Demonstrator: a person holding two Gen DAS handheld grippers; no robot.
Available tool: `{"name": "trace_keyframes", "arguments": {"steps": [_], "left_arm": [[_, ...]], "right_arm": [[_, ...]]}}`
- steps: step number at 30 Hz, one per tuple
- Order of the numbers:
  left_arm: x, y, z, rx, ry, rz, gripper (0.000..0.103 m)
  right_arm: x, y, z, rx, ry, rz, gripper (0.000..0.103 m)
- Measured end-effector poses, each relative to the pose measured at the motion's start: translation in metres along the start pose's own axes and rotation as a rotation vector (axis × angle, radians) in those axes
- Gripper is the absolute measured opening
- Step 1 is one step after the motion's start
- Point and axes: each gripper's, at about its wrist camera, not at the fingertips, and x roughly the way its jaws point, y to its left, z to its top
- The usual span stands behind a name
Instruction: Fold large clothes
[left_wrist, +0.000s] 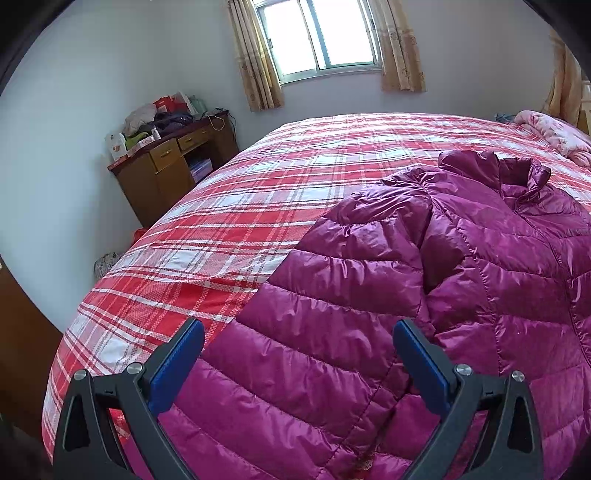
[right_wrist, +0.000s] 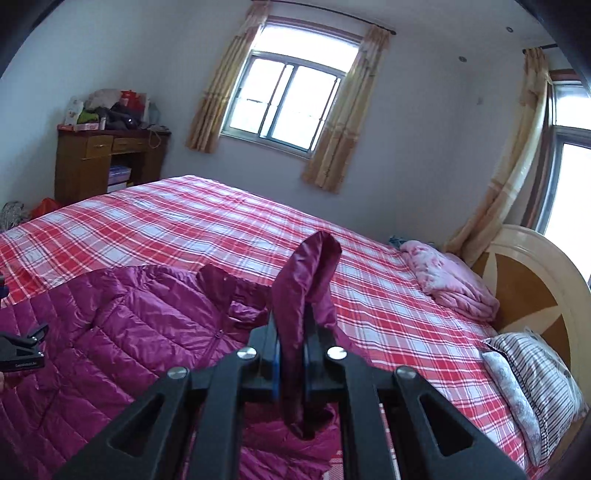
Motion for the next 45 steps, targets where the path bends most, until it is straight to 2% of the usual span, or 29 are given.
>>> {"name": "trace_keyframes", "arguments": {"steps": [5,12,22,24,25,26,27,30,33,39,42,45], "left_arm": [[0.000,0.004,0.000,0.002,-0.004,0.000,0.102],[0.002,0.012,-0.002,-0.001,0.010,0.015,0.102],[0.005,0.024,-0.002,0.008,0.026,0.074,0.102],[0.002,0.027,0.000,0.001,0.024,0.084,0.102],[0.000,0.029,0.002,-0.005,0.020,0.088,0.102],[-0.002,0.031,0.004,-0.014,0.015,0.099,0.102],[-0.004,0.034,0.007,-0.027,0.013,0.111,0.102],[-0.010,0.038,0.016,-0.072,0.012,0.133,0.102],[-0.020,0.027,0.028,-0.072,-0.020,0.122,0.102],[-0.043,-0.023,0.050,-0.007,-0.094,0.046,0.102],[-0.046,-0.050,0.058,0.026,-0.103,0.024,0.102],[-0.046,-0.089,0.063,0.092,-0.116,-0.017,0.102]], "right_arm": [[0.022,0.041,-0.001,-0.023,0.019,0.084,0.010],[0.058,0.103,-0.021,-0.034,0.090,0.198,0.010],[0.090,0.160,-0.052,-0.038,0.179,0.315,0.010],[0.089,0.162,-0.054,-0.020,0.193,0.363,0.022],[0.084,0.160,-0.053,-0.009,0.189,0.394,0.050],[0.078,0.158,-0.052,-0.001,0.171,0.424,0.071],[0.067,0.153,-0.051,0.003,0.137,0.436,0.075],[0.036,0.138,-0.047,-0.029,0.070,0.416,0.077],[0.014,0.109,-0.049,0.005,0.038,0.410,0.077],[0.011,0.031,-0.069,0.191,0.062,0.378,0.077],[0.019,0.008,-0.080,0.227,0.088,0.308,0.077],[0.044,-0.010,-0.091,0.246,0.179,0.206,0.061]]}}
